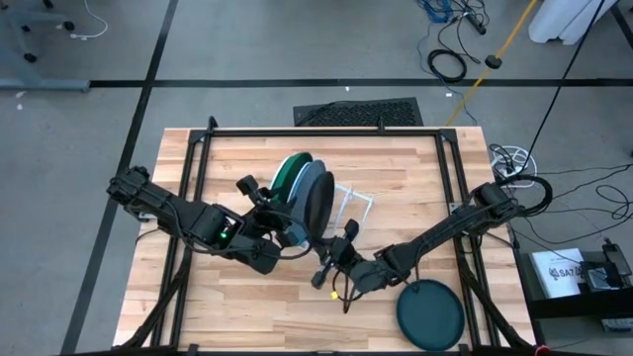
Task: Sort dishes
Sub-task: Put the black plate in the dish rack
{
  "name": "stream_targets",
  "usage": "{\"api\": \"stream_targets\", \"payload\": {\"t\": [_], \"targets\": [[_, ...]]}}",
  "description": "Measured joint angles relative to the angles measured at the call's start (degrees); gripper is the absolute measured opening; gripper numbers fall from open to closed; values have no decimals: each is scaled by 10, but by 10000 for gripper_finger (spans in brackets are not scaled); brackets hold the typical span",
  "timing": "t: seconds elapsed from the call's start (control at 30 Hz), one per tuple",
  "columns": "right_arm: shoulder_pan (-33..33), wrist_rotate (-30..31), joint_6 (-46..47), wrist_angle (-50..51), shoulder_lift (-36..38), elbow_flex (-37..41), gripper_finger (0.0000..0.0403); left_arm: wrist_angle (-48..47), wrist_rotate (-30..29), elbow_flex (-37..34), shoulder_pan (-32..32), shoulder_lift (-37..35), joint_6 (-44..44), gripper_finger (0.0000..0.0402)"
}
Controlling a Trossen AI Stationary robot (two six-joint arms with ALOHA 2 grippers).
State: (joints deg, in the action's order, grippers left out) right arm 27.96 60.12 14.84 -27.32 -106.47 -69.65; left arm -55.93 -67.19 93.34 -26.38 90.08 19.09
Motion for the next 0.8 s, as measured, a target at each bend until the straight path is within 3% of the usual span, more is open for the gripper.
{"api": "stream_targets", "payload": {"t": [0.43,0.8], "targets": [[-9,21,75,6,-66,0,6,15,14,0,-8,0,1,169],[-14,30,59,6,-64,0,96,14,14,0,-8,0,0,169]]}}
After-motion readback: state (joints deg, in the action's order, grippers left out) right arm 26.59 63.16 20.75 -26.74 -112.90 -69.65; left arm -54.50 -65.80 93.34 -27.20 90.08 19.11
